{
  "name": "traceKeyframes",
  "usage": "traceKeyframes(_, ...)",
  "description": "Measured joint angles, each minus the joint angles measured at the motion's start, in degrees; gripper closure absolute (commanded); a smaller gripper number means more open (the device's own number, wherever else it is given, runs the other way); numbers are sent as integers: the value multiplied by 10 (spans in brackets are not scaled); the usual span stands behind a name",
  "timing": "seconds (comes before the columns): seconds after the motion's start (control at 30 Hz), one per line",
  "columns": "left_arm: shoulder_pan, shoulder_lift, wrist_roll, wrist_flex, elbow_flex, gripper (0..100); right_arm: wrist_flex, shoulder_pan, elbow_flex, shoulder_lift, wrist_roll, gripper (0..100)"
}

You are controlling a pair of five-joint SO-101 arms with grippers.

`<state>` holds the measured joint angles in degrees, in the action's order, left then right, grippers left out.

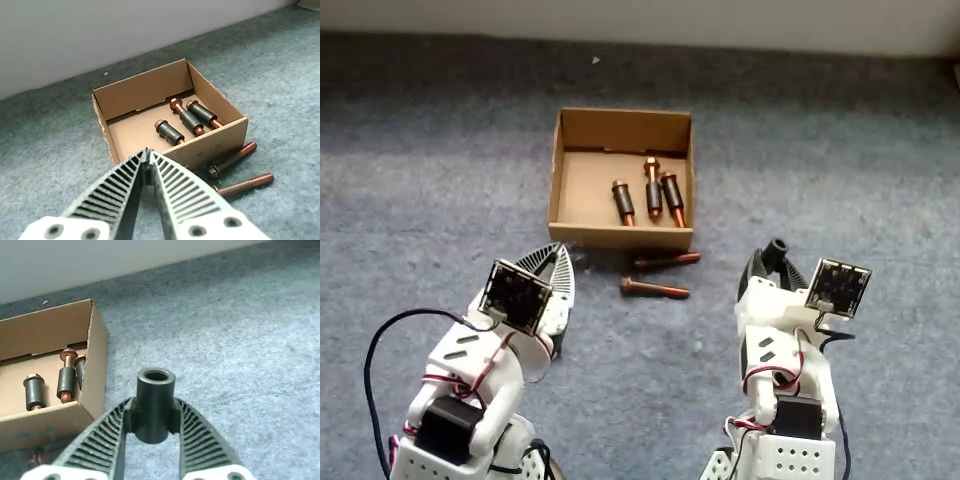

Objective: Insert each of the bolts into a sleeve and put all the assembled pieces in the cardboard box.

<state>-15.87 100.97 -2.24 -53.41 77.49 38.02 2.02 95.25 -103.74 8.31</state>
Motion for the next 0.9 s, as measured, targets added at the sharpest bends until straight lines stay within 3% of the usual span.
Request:
traceKeyframes(0.3, -3, -266, 41, 25, -127, 981, 0, 0, 0, 0, 0, 989)
traceKeyframes(0.53, -57, -530, 89, 32, -250, 993, 0, 0, 0, 0, 0, 989)
traceKeyframes(0.9, -80, -860, 99, 33, -442, 992, -1, 0, 0, 0, 0, 988)
